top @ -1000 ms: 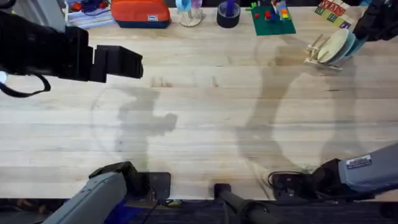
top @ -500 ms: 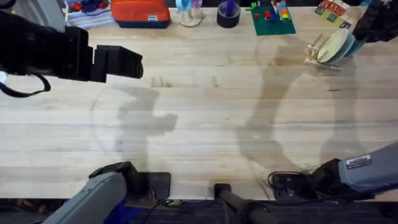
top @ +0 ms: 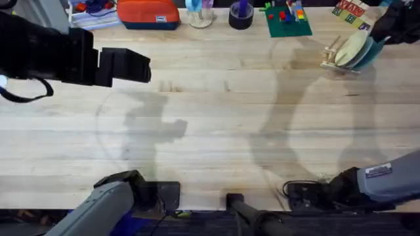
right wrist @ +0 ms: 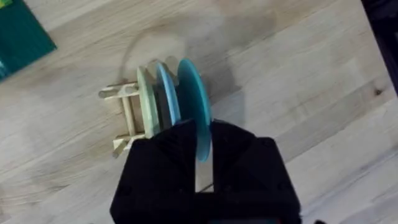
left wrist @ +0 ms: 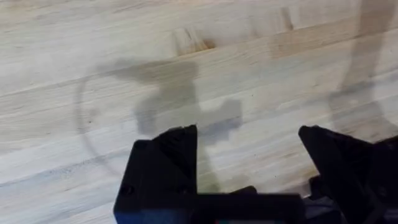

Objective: Pick up the plates from the table one by one and place each into a slot on the dish rack.

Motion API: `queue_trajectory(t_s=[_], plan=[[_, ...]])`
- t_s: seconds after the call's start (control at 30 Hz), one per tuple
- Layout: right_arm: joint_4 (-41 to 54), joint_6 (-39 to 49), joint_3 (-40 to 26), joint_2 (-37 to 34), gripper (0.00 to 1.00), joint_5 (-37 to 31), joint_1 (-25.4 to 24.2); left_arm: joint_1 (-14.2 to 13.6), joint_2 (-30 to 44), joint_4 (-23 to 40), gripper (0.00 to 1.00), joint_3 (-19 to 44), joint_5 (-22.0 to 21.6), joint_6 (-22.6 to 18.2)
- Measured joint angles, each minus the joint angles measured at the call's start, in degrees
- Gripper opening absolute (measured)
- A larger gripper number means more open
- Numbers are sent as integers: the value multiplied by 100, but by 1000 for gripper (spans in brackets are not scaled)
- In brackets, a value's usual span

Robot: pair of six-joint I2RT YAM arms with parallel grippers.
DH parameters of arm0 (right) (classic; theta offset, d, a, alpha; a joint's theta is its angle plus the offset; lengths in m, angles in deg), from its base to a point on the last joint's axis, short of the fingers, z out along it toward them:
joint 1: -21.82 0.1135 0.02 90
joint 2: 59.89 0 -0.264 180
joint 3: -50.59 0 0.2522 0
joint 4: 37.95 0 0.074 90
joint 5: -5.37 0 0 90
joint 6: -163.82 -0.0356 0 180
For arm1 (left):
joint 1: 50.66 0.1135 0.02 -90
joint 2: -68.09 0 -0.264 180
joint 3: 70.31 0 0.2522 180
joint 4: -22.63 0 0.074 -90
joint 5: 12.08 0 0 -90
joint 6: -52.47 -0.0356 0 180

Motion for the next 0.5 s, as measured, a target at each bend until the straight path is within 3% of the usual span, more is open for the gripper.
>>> queue_trajectory(t_s=[0.33, 0.37, 0.5], plan=[[27, 0, 0, 3, 160, -1, 0, 0, 0, 0, 994, 0, 0, 0], [473, 2, 4, 301, 283, 10, 2, 0, 0, 0, 993, 0, 0, 0], [566, 6, 4, 711, 376, 9, 0, 0, 0, 0, 993, 0, 0, 0]])
